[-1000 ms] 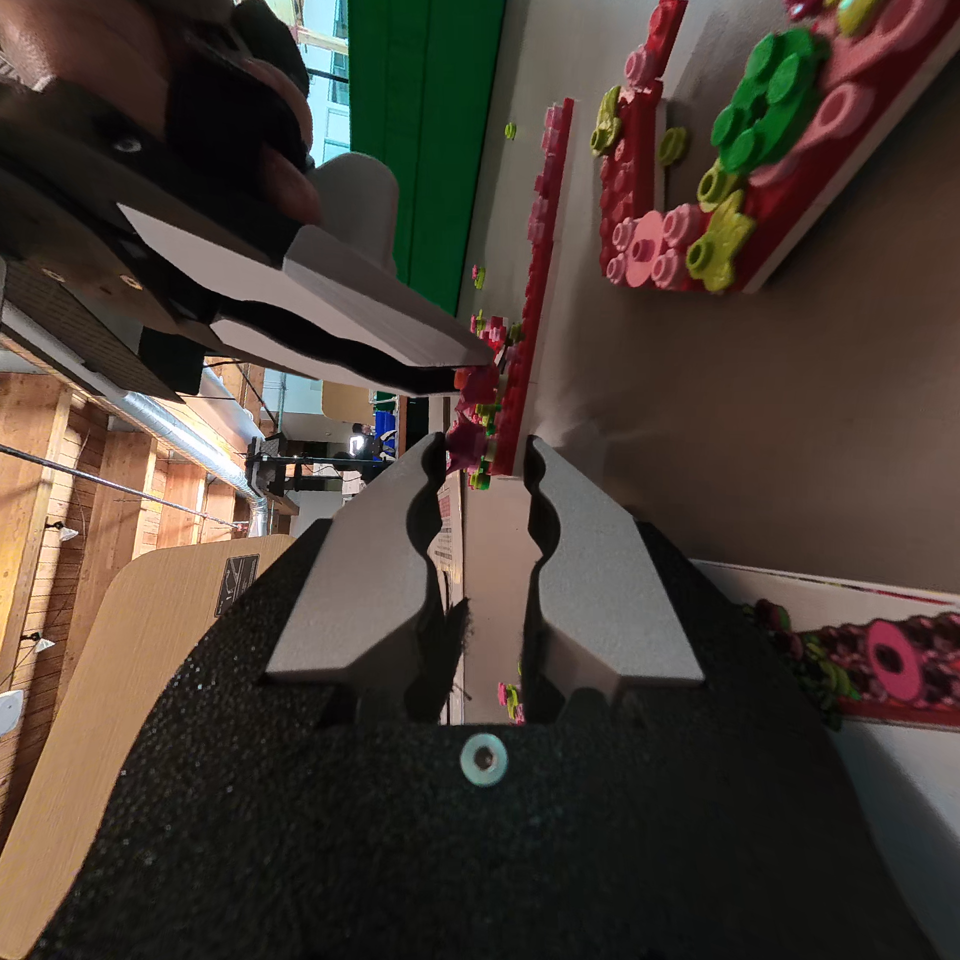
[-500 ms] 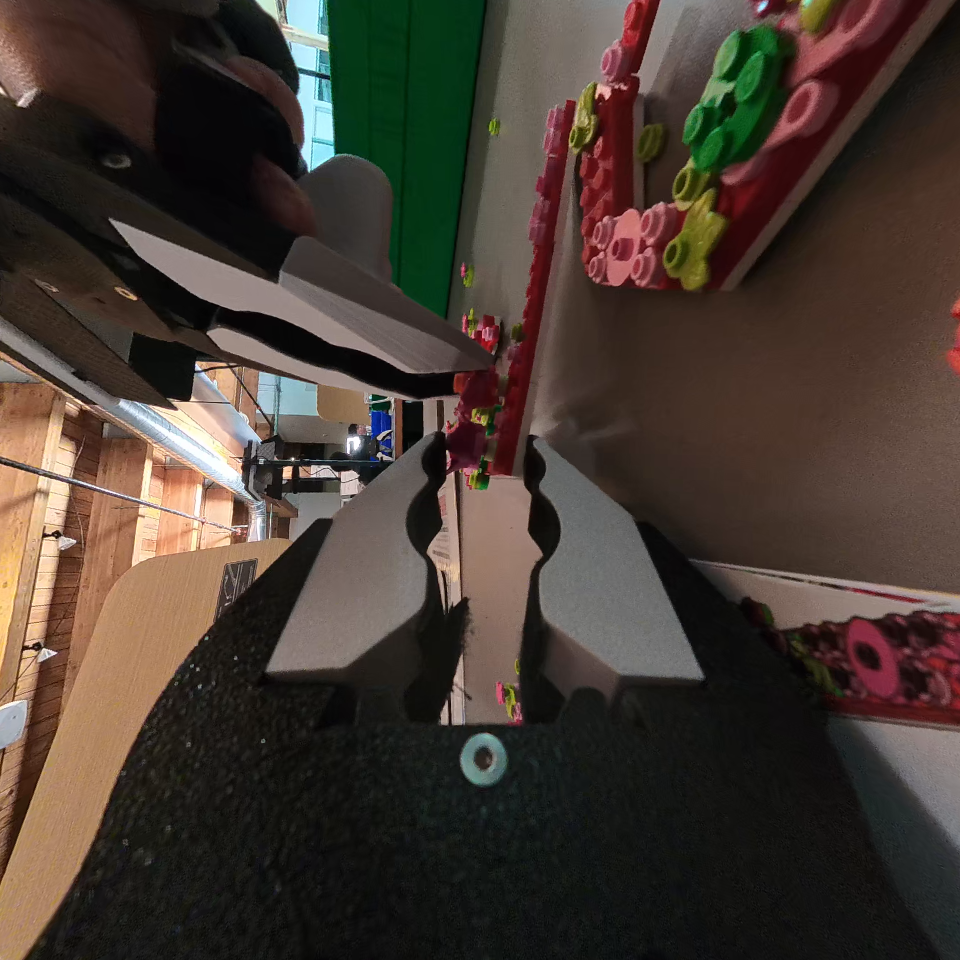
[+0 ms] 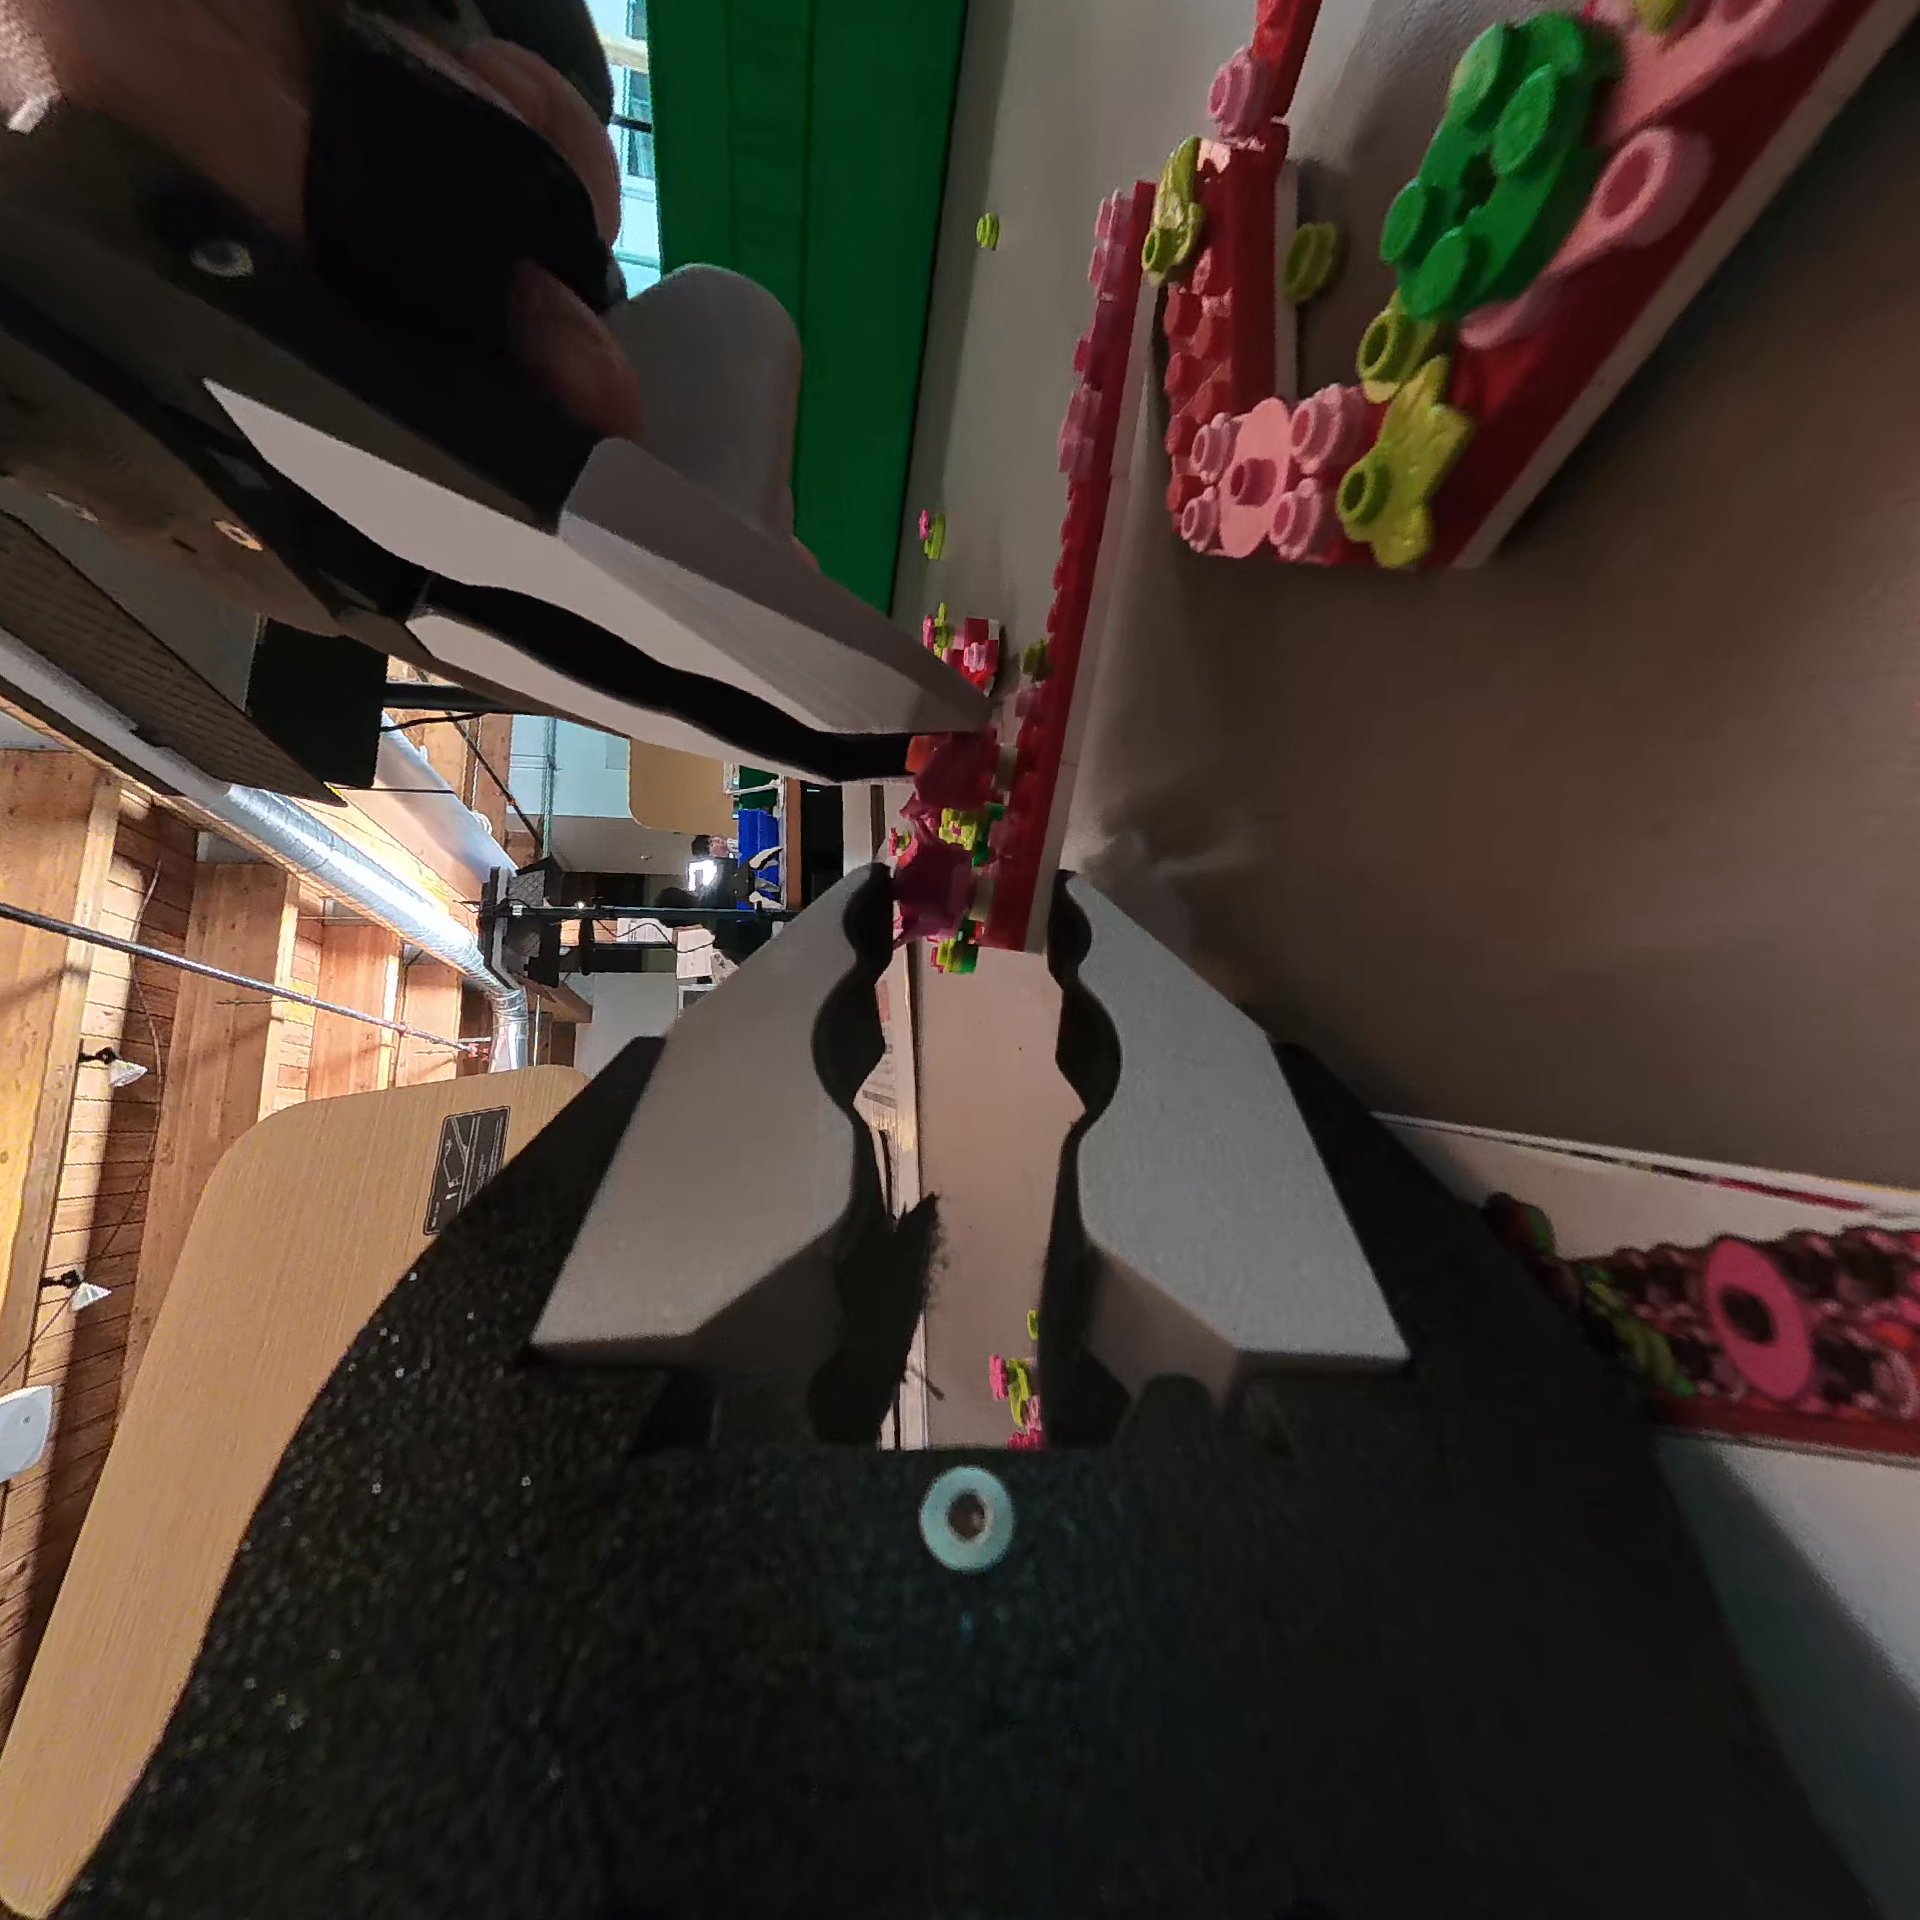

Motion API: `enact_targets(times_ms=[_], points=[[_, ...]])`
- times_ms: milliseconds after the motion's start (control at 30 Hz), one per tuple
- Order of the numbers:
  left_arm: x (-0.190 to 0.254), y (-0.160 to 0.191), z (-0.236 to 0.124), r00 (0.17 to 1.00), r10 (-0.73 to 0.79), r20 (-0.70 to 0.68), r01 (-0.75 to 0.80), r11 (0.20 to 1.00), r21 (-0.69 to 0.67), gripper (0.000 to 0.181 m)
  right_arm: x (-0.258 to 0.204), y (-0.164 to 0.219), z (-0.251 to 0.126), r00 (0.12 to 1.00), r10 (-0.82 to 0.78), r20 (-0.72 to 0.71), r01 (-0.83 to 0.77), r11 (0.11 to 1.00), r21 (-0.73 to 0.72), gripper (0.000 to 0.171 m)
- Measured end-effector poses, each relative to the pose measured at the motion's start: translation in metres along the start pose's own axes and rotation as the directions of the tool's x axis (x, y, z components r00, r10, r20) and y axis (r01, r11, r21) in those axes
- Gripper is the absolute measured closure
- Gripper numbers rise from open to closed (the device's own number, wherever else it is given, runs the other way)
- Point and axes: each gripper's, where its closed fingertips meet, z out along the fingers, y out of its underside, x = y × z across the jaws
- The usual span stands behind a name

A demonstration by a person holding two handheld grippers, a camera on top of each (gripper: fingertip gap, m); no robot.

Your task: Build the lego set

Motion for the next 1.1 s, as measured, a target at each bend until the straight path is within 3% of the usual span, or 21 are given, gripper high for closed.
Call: enact_targets(times_ms=[1100], points=[[0.0019,0.0006,0.0004,1.000,0.006,-0.008,-0.006,1.000,-0.007,0.153,0.0024,0.0036,0.0025,0.999,-0.033,-0.006,0.032,0.997,-0.070,0.153]])
